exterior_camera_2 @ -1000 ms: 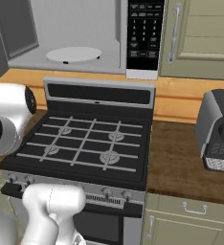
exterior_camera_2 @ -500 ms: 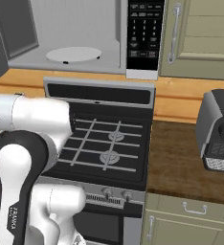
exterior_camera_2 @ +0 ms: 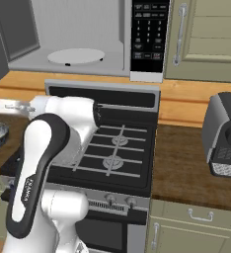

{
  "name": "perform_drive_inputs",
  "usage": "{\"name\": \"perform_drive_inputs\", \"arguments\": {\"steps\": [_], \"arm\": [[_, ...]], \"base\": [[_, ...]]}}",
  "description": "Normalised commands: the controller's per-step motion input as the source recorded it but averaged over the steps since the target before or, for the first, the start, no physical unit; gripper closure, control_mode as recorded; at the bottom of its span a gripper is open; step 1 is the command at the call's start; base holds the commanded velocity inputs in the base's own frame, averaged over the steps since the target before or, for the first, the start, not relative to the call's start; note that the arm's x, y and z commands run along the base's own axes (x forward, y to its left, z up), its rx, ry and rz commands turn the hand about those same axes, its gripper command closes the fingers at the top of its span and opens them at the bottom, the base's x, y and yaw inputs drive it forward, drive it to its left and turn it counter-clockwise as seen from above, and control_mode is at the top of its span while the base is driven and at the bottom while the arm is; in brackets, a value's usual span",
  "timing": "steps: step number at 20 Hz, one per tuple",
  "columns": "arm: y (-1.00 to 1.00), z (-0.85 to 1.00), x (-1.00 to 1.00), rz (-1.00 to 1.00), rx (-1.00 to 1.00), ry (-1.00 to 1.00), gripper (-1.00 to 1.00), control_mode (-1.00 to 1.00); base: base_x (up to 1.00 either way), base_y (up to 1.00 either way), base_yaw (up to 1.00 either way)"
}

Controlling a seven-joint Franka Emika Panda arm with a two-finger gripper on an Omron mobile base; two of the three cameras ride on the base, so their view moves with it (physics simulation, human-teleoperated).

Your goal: Open the microwave, place the bowl with waffle inside the microwave, then close the microwave door and turn it on.

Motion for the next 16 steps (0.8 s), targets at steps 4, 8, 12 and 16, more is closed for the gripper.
{"name": "perform_drive_inputs", "arguments": {"steps": [4, 8, 12, 16], "arm": [[0.59, -0.67, 0.96, -0.18, -0.23, 0.27, -1.00, -1.00], [0.98, -0.63, 0.66, -0.14, -0.24, 0.19, -1.00, -1.00], [0.18, -0.11, 0.13, 0.00, -0.04, 0.12, -1.00, -1.00], [0.00, -0.35, 0.26, 0.00, 0.00, 0.07, -1.00, -1.00]], "base": [[0.00, 0.00, 0.00], [0.00, 0.00, 0.00], [0.00, 0.00, 0.00], [0.00, 0.00, 0.00]]}}
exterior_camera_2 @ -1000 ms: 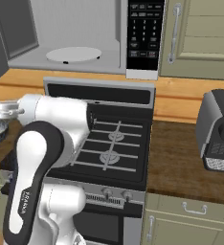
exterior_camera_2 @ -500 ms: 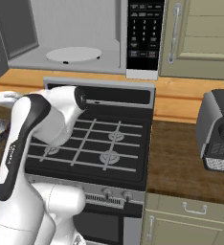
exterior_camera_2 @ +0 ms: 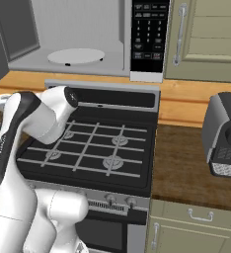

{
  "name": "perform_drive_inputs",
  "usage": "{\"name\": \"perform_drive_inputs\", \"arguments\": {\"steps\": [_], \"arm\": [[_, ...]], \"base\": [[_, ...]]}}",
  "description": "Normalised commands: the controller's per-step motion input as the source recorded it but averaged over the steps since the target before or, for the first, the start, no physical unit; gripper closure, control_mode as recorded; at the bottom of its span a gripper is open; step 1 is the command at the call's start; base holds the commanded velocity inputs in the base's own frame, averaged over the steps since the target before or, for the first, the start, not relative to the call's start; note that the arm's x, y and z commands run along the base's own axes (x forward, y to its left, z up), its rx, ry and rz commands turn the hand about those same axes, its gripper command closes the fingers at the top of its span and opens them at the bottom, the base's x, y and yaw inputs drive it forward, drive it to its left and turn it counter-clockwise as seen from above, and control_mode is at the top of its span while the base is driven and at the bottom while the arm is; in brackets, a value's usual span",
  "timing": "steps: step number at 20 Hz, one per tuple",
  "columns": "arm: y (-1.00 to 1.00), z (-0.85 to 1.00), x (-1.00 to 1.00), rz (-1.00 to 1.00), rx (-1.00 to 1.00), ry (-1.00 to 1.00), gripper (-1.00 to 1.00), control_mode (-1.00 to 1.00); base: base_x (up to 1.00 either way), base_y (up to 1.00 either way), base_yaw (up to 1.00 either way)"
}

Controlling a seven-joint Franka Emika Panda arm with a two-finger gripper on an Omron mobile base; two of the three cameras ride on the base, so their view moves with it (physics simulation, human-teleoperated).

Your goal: Open the microwave, place the bowl with waffle inside the microwave, then close the microwave door and turn it on.

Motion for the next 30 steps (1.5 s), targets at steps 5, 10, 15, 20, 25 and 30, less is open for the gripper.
{"name": "perform_drive_inputs", "arguments": {"steps": [5, 10, 15, 20, 25, 30], "arm": [[0.18, -0.63, 0.65, 0.01, 0.00, 0.08, -1.00, -1.00], [0.54, -0.51, 0.60, 0.08, -0.01, 0.12, -1.00, -1.00], [0.75, -0.27, 0.48, 0.12, -0.10, 0.28, -1.00, -1.00], [0.61, -0.36, 0.48, 0.09, -0.08, 0.19, -1.00, -1.00], [0.36, -0.39, 0.44, 0.05, -0.05, 0.02, -1.00, -1.00], [0.23, -0.32, 0.22, 0.02, -0.06, 0.04, -1.00, -1.00]], "base": [[0.00, 0.00, 0.00], [0.00, 0.00, 0.00], [0.00, 0.00, 0.00], [0.00, 0.00, 0.00], [0.00, 0.00, 0.00], [0.00, 0.00, 0.00]]}}
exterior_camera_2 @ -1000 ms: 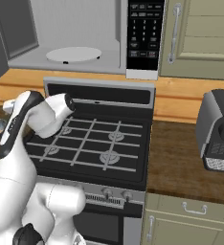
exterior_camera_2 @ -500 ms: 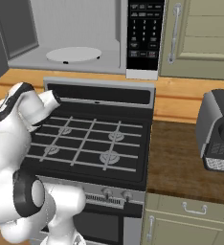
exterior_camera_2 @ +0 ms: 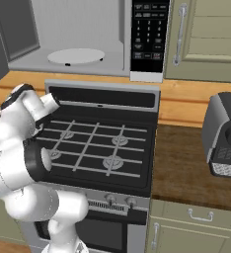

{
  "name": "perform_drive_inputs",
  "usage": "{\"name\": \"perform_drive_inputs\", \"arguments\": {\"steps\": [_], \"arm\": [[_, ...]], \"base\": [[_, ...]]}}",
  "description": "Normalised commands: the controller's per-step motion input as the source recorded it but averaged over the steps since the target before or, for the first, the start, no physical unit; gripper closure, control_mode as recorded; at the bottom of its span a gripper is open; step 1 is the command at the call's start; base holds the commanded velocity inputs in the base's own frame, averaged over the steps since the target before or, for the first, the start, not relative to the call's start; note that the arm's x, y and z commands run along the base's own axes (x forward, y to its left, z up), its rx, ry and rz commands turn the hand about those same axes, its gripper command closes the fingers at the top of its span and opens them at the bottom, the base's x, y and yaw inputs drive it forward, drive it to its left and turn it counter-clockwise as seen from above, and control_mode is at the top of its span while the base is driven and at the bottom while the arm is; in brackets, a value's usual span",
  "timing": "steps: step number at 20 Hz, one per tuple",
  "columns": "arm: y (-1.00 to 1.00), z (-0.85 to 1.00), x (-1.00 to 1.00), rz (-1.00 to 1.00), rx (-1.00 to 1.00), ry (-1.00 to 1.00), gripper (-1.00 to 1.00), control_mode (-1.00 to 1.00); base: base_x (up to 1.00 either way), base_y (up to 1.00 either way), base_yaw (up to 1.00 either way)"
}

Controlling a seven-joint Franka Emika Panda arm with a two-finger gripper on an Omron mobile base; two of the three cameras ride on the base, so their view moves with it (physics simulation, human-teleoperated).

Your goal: Open the microwave, place the bowl with waffle inside the microwave, then close the microwave door and turn it on.

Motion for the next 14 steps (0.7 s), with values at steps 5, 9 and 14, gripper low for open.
{"name": "perform_drive_inputs", "arguments": {"steps": [5, 9, 14], "arm": [[0.18, -0.43, 0.18, 0.01, -0.12, 0.07, -1.00, -1.00], [0.28, -0.44, 0.13, 0.02, -0.01, 0.00, -1.00, -1.00], [0.32, -0.47, 0.14, 0.01, -0.01, -0.02, -1.00, -1.00]], "base": [[0.00, 0.00, 0.00], [0.00, 0.00, 0.00], [0.00, 0.00, 0.00]]}}
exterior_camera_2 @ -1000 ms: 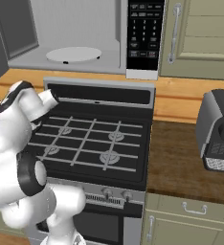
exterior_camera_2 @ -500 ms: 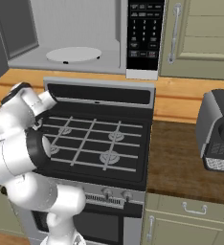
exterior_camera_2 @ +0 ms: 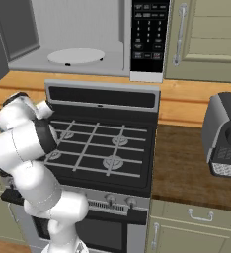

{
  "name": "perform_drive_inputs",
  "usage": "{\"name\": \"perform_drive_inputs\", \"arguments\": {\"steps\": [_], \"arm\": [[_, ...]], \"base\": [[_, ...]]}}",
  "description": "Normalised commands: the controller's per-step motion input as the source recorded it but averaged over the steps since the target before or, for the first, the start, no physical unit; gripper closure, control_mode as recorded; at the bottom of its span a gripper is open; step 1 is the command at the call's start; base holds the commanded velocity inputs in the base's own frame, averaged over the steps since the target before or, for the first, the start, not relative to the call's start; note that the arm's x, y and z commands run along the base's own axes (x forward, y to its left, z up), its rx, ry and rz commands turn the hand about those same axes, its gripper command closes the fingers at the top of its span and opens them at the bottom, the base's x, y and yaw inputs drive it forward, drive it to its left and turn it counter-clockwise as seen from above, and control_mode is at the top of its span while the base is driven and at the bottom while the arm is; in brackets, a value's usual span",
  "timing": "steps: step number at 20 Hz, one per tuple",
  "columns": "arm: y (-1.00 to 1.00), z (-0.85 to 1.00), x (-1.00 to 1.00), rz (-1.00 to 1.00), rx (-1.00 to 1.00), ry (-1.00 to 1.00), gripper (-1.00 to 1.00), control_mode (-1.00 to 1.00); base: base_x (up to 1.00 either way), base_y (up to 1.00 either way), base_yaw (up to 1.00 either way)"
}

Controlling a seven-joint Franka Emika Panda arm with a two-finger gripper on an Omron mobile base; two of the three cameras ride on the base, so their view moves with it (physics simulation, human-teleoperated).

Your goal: Open the microwave, place the bowl with waffle inside the microwave, then close the microwave door and turn it on.

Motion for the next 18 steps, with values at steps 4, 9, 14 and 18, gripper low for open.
{"name": "perform_drive_inputs", "arguments": {"steps": [4, 9, 14, 18], "arm": [[0.29, -0.37, 0.10, 0.00, 0.00, -0.03, -1.00, -1.00], [0.32, 0.00, 0.27, 0.00, 0.01, -0.02, -1.00, -1.00], [0.29, -0.04, 0.52, 0.00, 0.00, -0.03, -1.00, -1.00], [0.20, -0.21, 0.55, 0.00, 0.00, 0.00, -1.00, -1.00]], "base": [[0.00, 0.00, 0.00], [0.00, 0.00, 0.00], [0.00, 0.00, 0.00], [0.00, 0.00, 0.00]]}}
